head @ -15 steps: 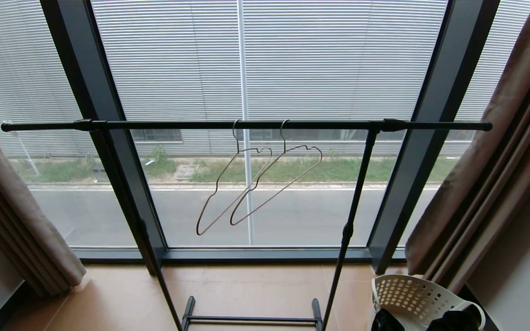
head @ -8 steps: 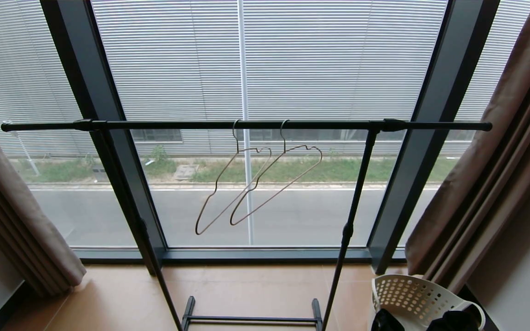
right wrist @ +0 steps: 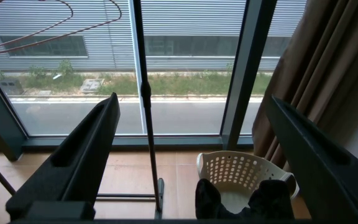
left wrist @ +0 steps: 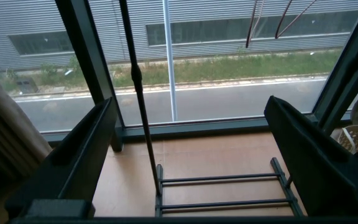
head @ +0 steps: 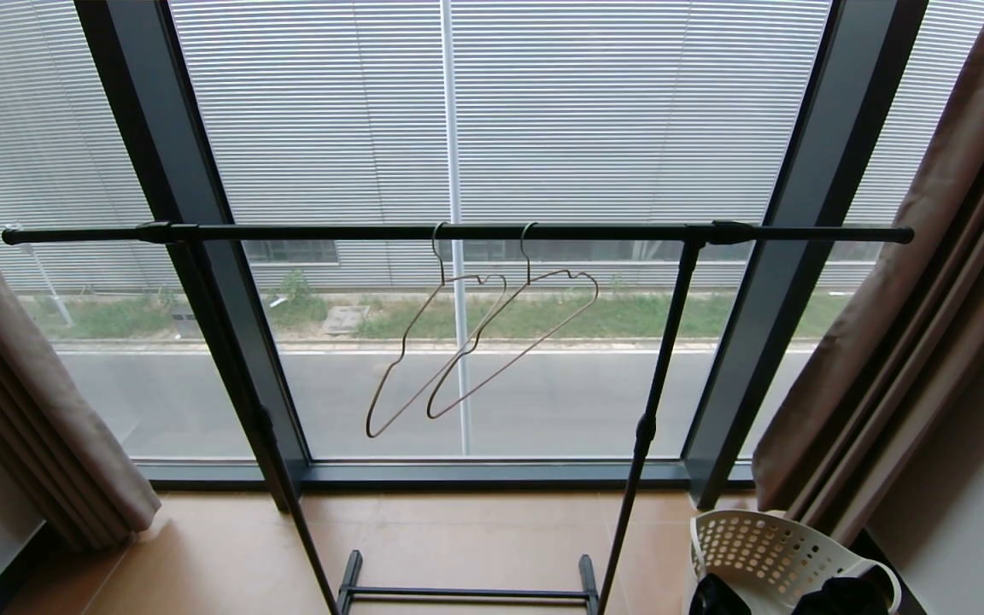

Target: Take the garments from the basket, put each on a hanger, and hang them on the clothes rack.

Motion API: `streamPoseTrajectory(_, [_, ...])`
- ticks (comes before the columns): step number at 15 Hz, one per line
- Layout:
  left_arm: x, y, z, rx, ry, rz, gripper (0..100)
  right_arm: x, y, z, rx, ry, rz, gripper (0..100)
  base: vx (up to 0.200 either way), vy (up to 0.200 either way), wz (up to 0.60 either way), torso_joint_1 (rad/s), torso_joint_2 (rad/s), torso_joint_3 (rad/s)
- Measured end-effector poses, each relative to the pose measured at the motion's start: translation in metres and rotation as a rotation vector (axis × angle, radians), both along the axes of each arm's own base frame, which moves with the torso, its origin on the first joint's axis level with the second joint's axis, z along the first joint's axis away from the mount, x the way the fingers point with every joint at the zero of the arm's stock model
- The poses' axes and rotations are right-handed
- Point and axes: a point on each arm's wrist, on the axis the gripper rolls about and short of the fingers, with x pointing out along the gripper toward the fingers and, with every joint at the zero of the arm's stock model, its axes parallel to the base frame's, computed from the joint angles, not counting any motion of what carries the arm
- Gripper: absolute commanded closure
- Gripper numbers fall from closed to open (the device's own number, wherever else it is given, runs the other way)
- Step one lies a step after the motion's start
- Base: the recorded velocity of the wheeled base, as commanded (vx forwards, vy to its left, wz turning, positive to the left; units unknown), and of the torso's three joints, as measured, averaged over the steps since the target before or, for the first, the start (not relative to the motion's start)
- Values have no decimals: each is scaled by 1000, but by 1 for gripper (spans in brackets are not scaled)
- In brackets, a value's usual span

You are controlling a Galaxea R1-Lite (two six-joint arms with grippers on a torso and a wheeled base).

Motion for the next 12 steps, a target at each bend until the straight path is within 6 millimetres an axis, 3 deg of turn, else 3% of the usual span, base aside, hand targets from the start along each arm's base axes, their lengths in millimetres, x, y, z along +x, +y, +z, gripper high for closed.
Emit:
streamPoseTrajectory(10, [0,-1,1,-21,0,-27,0,0,0,0,2,1,2,0,0,0,0,0,0,0])
streamPoseTrajectory(12, [0,-1,1,-22,0,-27,0,0,0,0,3,1,2,0,0,0,0,-122,281,161])
